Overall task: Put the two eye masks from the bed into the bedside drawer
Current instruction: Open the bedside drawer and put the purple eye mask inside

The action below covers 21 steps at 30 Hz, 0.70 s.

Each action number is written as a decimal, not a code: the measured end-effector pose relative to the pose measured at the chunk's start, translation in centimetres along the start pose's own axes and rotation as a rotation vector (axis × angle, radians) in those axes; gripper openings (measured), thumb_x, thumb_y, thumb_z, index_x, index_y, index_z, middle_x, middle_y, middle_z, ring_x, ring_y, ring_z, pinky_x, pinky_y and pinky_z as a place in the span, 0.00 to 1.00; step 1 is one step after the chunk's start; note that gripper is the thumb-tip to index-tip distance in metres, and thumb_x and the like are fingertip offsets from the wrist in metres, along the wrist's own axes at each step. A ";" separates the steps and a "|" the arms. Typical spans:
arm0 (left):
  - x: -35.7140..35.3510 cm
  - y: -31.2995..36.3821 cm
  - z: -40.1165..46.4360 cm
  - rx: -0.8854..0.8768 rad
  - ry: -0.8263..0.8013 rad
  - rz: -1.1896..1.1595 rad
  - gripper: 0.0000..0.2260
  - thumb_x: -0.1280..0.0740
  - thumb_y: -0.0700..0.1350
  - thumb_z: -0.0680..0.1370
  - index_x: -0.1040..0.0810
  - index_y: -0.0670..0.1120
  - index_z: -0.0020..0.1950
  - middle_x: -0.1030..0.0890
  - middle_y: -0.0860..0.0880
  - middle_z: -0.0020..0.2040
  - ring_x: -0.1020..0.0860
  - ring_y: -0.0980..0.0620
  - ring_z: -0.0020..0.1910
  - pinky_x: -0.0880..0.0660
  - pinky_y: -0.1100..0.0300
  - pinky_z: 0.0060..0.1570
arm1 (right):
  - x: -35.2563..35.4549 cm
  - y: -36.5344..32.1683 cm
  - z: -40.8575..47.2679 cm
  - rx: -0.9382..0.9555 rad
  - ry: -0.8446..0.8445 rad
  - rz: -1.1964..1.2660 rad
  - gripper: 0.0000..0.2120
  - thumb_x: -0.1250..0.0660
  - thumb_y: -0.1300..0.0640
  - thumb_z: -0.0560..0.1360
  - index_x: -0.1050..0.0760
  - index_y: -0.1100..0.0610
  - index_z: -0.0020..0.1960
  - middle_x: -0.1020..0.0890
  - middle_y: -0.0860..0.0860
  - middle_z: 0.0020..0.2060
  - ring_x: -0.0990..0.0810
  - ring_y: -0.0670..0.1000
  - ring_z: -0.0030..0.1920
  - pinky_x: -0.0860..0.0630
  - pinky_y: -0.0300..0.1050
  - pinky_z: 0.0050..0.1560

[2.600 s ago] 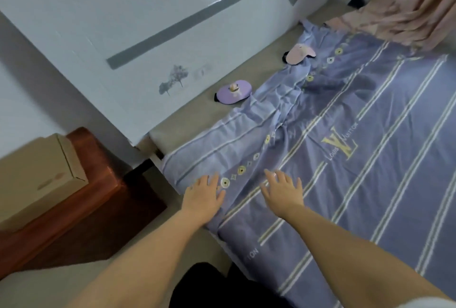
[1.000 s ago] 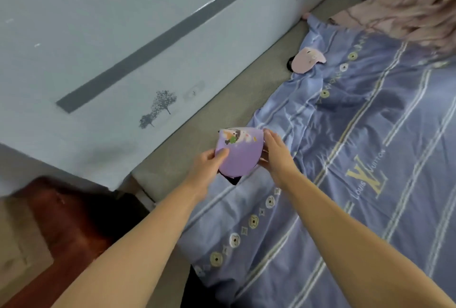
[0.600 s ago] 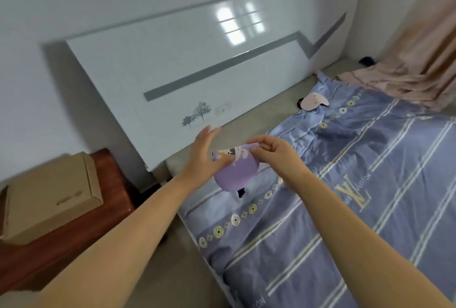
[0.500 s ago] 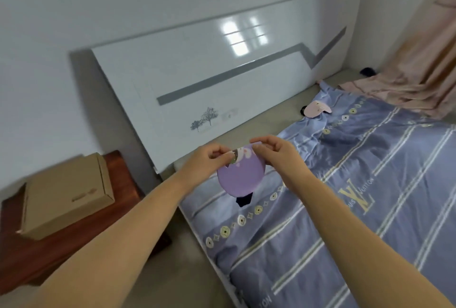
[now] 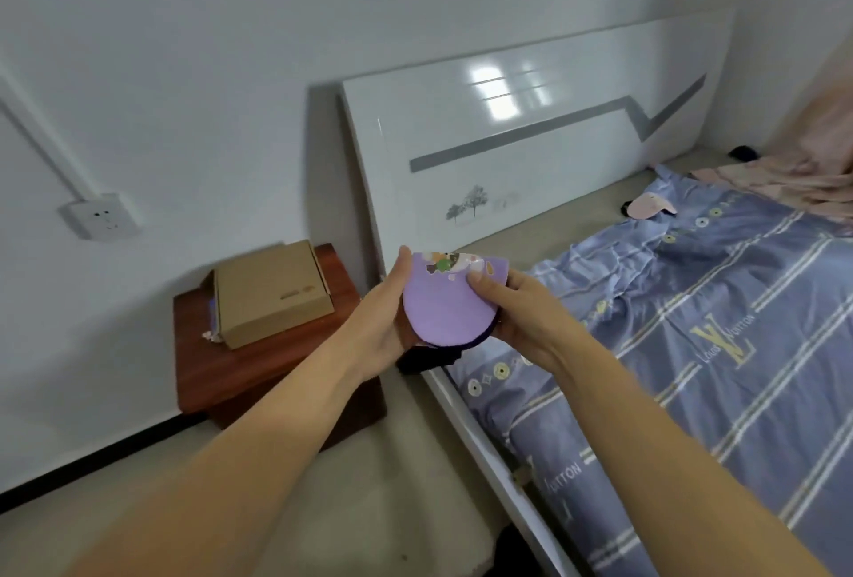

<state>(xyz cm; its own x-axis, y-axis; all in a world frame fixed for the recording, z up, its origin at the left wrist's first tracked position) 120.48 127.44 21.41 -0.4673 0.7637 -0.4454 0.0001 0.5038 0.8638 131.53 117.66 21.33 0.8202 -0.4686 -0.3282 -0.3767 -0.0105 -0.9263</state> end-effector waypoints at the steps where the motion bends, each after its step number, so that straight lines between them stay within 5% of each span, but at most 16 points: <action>1: 0.0 -0.7 -1.0 0.081 -0.079 -0.111 0.26 0.45 0.64 0.75 0.23 0.49 0.61 0.19 0.44 0.60 0.21 0.44 0.58 0.25 0.48 0.59 | -0.7 -0.2 -0.5 0.018 0.001 0.044 0.09 0.32 0.56 0.73 0.20 0.56 0.52 0.13 0.49 0.43 0.16 0.48 0.44 0.18 0.42 0.41; 6: -1.2 -3.2 -4.7 0.199 -0.289 0.120 0.17 0.43 0.49 0.80 0.23 0.38 0.58 0.20 0.45 0.35 0.21 0.49 0.35 0.22 0.50 0.51 | -2.6 -1.8 -2.4 0.109 -0.015 0.115 0.14 0.31 0.54 0.69 0.21 0.57 0.53 0.14 0.49 0.43 0.16 0.49 0.43 0.19 0.43 0.37; 10: -3.0 -2.9 -5.8 0.154 -0.342 0.125 0.12 0.42 0.44 0.81 0.20 0.43 0.47 0.32 0.53 0.27 0.32 0.56 0.26 0.22 0.57 0.45 | -2.3 -2.5 -3.3 0.165 0.028 0.146 0.11 0.32 0.55 0.70 0.21 0.56 0.51 0.13 0.48 0.42 0.16 0.48 0.43 0.18 0.43 0.39; 14: -3.5 -2.9 -5.6 0.059 -0.138 0.268 0.14 0.40 0.45 0.80 0.23 0.48 0.34 0.31 0.55 0.20 0.32 0.59 0.20 0.35 0.58 0.34 | -1.1 -3.4 -4.0 0.193 0.079 0.213 0.08 0.35 0.58 0.75 0.21 0.57 0.53 0.14 0.50 0.44 0.15 0.48 0.44 0.18 0.43 0.38; 16: -3.1 -2.3 -5.2 0.050 0.075 0.287 0.16 0.38 0.48 0.79 0.23 0.49 0.31 0.29 0.54 0.18 0.31 0.59 0.17 0.32 0.61 0.27 | 0.0 -4.1 -4.5 0.246 0.138 0.233 0.08 0.36 0.59 0.76 0.22 0.57 0.53 0.14 0.49 0.45 0.15 0.47 0.44 0.19 0.41 0.38; 18: -2.3 -2.3 -5.2 0.115 0.185 0.112 0.17 0.36 0.50 0.77 0.26 0.47 0.30 0.32 0.53 0.15 0.35 0.58 0.13 0.35 0.64 0.24 | 1.5 -4.8 -5.1 0.326 0.214 0.182 0.09 0.36 0.56 0.77 0.23 0.55 0.55 0.15 0.47 0.46 0.16 0.46 0.45 0.19 0.41 0.38; 21: -2.3 -1.9 -5.7 0.085 0.072 -0.386 0.18 0.36 0.50 0.74 0.29 0.46 0.25 0.36 0.52 0.14 0.40 0.58 0.12 0.35 0.67 0.26 | 4.0 -5.3 -6.1 0.405 0.362 -0.029 0.05 0.35 0.54 0.76 0.22 0.48 0.51 0.16 0.46 0.47 0.17 0.49 0.49 0.18 0.46 0.42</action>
<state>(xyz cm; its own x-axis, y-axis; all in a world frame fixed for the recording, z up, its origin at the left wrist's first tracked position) 116.47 122.40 22.12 -0.5076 0.4830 -0.7135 -0.1163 0.7821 0.6122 134.17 110.44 26.02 0.6002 -0.7480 -0.2833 -0.1016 0.2800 -0.9546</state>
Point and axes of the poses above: each hand's wrist, its own z-axis towards the middle knuckle, its own x-axis out of the back of the hand, y = z × x, the point moved 5 cm from there along z, towards the middle knuckle
